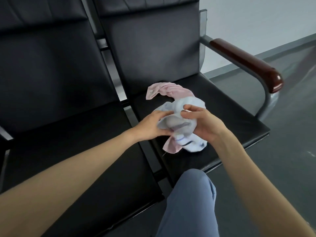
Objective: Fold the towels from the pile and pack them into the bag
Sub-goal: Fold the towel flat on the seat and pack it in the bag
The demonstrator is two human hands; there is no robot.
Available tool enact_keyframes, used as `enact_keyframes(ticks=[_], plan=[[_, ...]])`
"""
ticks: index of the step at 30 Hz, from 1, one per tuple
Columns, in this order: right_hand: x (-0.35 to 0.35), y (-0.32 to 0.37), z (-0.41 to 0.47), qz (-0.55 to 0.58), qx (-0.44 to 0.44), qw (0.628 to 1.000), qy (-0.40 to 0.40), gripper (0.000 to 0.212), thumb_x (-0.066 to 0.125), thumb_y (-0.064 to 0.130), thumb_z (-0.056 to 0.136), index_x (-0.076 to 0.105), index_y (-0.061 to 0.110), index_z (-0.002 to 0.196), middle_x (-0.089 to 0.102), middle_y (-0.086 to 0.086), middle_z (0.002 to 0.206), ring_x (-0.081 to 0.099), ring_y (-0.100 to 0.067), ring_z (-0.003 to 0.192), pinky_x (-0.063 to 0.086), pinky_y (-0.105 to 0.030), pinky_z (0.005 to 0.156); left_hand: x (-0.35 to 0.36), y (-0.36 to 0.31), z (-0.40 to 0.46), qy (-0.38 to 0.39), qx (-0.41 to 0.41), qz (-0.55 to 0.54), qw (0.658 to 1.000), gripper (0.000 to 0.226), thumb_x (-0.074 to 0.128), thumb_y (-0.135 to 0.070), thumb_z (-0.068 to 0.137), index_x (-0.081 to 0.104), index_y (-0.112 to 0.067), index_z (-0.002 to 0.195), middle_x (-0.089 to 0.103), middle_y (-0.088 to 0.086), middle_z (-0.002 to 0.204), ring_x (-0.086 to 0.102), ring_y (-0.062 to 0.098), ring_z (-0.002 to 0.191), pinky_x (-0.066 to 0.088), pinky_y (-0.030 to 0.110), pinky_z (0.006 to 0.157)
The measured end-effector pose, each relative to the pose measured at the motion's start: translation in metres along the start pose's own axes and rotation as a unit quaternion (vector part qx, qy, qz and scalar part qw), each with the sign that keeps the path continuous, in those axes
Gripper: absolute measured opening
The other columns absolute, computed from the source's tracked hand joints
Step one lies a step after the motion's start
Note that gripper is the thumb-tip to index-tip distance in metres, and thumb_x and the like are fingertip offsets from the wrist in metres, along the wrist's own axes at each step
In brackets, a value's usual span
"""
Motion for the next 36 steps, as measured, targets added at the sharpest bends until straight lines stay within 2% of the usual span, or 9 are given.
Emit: enact_keyframes(ticks=[2,5,8,11,14,18,24,30,36], plan=[[0.009,0.002,-0.011,0.02,-0.024,0.999,0.02,0.02,0.064,-0.002,0.075,0.056,0.014,0.085,0.061,-0.008,0.077,0.064,-0.021,0.069,0.056,-0.031,0.068,-0.003,-0.005,0.0,-0.056,-0.013,-0.002,0.998,0.017,0.07,-0.012,0.083,0.07,-0.016,0.099,0.066,0.002,0.103,0.06,0.016,0.096,0.047,0.032,0.084],[0.006,-0.005,-0.017,-0.108,-0.057,0.992,-0.034,0.035,0.079,0.001,0.064,0.061,0.012,0.092,0.058,-0.008,0.084,0.062,-0.017,0.071,0.053,-0.029,0.065,-0.02,-0.008,-0.006,-0.135,-0.053,-0.025,0.989,0.02,0.049,0.003,0.087,0.067,-0.005,0.088,0.067,0.01,0.088,0.058,0.015,0.078,0.046,0.021,0.066],[0.002,-0.025,-0.014,-0.478,-0.046,0.87,-0.117,0.039,0.083,0.007,0.064,0.061,0.009,0.096,0.053,-0.004,0.085,0.05,-0.016,0.075,0.043,-0.024,0.063,-0.046,-0.014,-0.022,-0.167,-0.042,0.01,0.985,0.029,0.042,0.005,0.091,0.069,-0.005,0.095,0.065,0.0,0.088,0.058,0.015,0.085,0.04,0.023,0.068],[0.01,-0.047,-0.007,-0.612,-0.062,0.78,-0.114,0.029,0.062,-0.001,0.073,0.038,0.009,0.061,0.032,-0.003,0.061,0.029,-0.015,0.058,0.02,-0.019,0.046,-0.076,-0.009,-0.046,-0.218,-0.043,0.023,0.975,0.028,0.042,0.003,0.092,0.069,-0.003,0.096,0.067,0.005,0.091,0.059,0.019,0.086,0.043,0.032,0.074],[0.021,-0.059,-0.005,-0.603,-0.097,0.782,-0.123,0.039,0.059,0.0,0.071,0.025,0.011,0.056,0.022,-0.001,0.058,0.019,-0.013,0.056,0.017,-0.022,0.046,-0.111,0.012,-0.083,-0.276,-0.089,0.011,0.957,0.031,0.041,0.002,0.094,0.069,-0.006,0.106,0.065,0.002,0.097,0.057,0.012,0.091,0.041,0.024,0.076],[0.048,-0.066,-0.001,-0.597,-0.12,0.782,-0.132,0.003,0.062,0.003,0.072,0.062,0.001,0.073,0.059,-0.005,0.064,0.05,-0.013,0.057,0.04,-0.023,0.055,-0.139,0.054,-0.144,-0.308,-0.168,-0.025,0.936,0.031,0.041,0.001,0.096,0.067,-0.009,0.111,0.062,0.002,0.102,0.055,0.014,0.096,0.042,0.027,0.083],[0.107,-0.1,0.008,-0.615,-0.147,0.77,-0.078,0.01,0.064,0.008,0.078,0.065,-0.002,0.079,0.067,-0.011,0.07,0.057,-0.017,0.065,0.047,-0.031,0.066,-0.134,0.118,-0.239,-0.387,-0.289,-0.098,0.87,0.029,0.042,0.0,0.096,0.066,-0.009,0.11,0.063,0.005,0.103,0.056,0.016,0.095,0.042,0.027,0.081],[0.136,-0.131,0.003,-0.496,-0.026,0.864,0.088,0.035,0.062,0.017,0.092,0.053,0.004,0.061,0.039,-0.005,0.06,0.036,-0.014,0.058,0.031,-0.026,0.058,-0.096,0.168,-0.33,-0.343,-0.409,-0.145,0.833,0.026,0.044,0.0,0.091,0.066,-0.013,0.087,0.058,0.002,0.073,0.053,0.014,0.069,0.04,0.025,0.056],[0.156,-0.158,0.005,-0.464,0.086,0.876,0.104,0.015,0.062,0.031,0.092,0.067,0.017,0.097,0.064,0.002,0.097,0.057,-0.012,0.092,0.043,-0.021,0.078,-0.068,0.196,-0.394,-0.291,-0.445,-0.15,0.833,0.018,0.053,-0.012,0.095,0.066,-0.006,0.084,0.062,0.01,0.075,0.057,0.018,0.064,0.041,0.027,0.058]])
Point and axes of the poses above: each hand's wrist, its own z-axis towards the middle knuckle, its own x-axis out of the palm, y = z × x, the point moved 1 cm from there along z, towards the middle knuckle
